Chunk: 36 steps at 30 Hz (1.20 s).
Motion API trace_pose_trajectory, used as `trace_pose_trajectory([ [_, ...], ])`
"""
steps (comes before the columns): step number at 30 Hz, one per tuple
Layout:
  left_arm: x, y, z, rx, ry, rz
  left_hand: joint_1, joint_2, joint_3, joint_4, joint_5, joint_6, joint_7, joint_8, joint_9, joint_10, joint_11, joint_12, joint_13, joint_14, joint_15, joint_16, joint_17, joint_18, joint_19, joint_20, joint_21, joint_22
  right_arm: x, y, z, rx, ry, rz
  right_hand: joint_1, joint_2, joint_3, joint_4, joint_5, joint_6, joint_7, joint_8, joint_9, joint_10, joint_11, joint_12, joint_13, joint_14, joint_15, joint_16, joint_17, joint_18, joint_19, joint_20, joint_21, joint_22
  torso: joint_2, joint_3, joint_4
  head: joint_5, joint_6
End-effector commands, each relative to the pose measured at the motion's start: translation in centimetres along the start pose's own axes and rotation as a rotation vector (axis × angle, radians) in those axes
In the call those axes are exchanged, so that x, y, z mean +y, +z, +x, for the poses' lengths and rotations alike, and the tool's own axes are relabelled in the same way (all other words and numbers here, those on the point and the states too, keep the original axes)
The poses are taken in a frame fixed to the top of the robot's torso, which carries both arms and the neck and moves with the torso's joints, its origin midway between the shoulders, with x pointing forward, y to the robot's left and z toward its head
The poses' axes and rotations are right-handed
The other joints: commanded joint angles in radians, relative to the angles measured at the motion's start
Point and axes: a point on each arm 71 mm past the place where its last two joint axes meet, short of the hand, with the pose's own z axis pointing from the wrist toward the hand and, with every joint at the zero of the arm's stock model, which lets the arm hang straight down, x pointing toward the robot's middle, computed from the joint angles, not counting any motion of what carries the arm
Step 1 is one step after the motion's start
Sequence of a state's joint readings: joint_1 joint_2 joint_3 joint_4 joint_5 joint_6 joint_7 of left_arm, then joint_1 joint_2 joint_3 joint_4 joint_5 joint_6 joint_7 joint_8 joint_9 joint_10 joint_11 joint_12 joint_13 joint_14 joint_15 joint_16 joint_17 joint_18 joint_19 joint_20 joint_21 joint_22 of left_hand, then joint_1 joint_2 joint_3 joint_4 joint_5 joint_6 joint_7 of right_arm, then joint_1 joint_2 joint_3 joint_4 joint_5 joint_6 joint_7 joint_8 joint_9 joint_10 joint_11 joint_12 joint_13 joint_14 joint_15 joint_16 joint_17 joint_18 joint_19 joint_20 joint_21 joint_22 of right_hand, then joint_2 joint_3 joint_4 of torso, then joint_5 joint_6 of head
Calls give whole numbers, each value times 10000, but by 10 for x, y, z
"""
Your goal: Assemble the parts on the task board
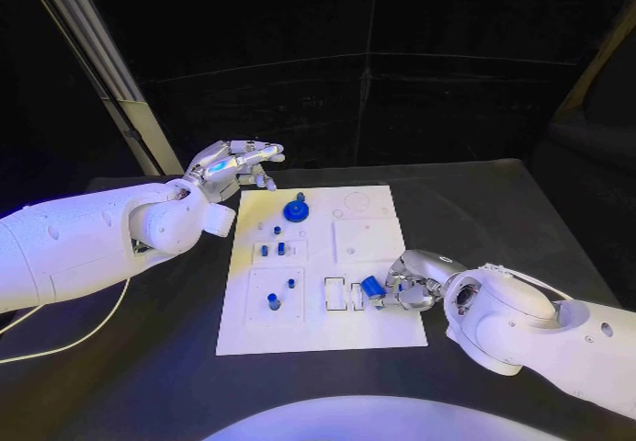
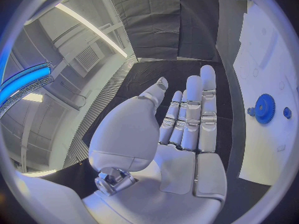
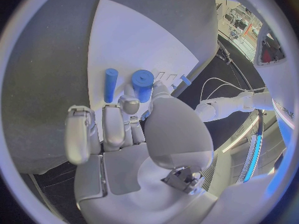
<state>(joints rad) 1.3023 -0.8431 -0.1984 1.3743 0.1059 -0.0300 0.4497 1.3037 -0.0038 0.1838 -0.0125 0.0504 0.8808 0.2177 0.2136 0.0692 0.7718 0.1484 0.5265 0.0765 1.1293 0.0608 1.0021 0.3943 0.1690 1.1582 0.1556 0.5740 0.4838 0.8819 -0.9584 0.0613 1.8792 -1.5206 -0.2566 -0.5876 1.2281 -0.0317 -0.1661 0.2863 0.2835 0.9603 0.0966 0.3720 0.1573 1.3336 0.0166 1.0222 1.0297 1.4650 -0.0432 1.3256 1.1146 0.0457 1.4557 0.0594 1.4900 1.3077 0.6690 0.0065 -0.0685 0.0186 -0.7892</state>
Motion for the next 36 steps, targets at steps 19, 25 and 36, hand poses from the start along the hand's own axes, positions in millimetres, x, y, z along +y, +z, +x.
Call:
trace_pose_trajectory([
  [19, -1, 0, 2, 196, -87, 28, 3, 95, -66, -3, -14, -32, -23, 63, 3, -47, -6, 83, -22, -75, -21, 60, -22, 132, 85, -1, -48, -22, 6, 7, 8, 426, -1029, 426, 553, -60, -338, -50, 724, -177, 14, 242, 181, 163, 5, 376, 634, 394, -88, 294, 483, -89, 125, 17, 91, 1190, -5, -12, -12, 35, 22],
  [25, -1, 1, 3, 227, -99, 7, 3, 95, -66, -3, -14, -32, -23, 63, 3, -47, -6, 83, -22, -75, -21, 60, -22, 132, 85, -1, -48, -22, 8, 8, 8, 275, -934, 439, 517, -59, -416, -10, 702, -151, 3, 281, 214, 173, -2, 394, 694, 393, -89, 312, 517, -88, 122, 17, 90, 1190, 1, -7, -14, 29, 24],
  [36, -1, 0, 2, 218, -100, -9, 6, 96, -75, -4, -13, -36, -24, 68, 2, -57, -5, 88, -25, -81, -20, 61, -26, 132, 84, -1, -53, -27, 10, -2, -1, -612, 998, 172, 1000, 100, -410, -21, 2955, 18, -65, 308, 306, 392, -83, 709, 1167, 407, -157, 407, 698, -126, 232, -45, 169, 1349, -6, -12, -13, 61, 43],
])
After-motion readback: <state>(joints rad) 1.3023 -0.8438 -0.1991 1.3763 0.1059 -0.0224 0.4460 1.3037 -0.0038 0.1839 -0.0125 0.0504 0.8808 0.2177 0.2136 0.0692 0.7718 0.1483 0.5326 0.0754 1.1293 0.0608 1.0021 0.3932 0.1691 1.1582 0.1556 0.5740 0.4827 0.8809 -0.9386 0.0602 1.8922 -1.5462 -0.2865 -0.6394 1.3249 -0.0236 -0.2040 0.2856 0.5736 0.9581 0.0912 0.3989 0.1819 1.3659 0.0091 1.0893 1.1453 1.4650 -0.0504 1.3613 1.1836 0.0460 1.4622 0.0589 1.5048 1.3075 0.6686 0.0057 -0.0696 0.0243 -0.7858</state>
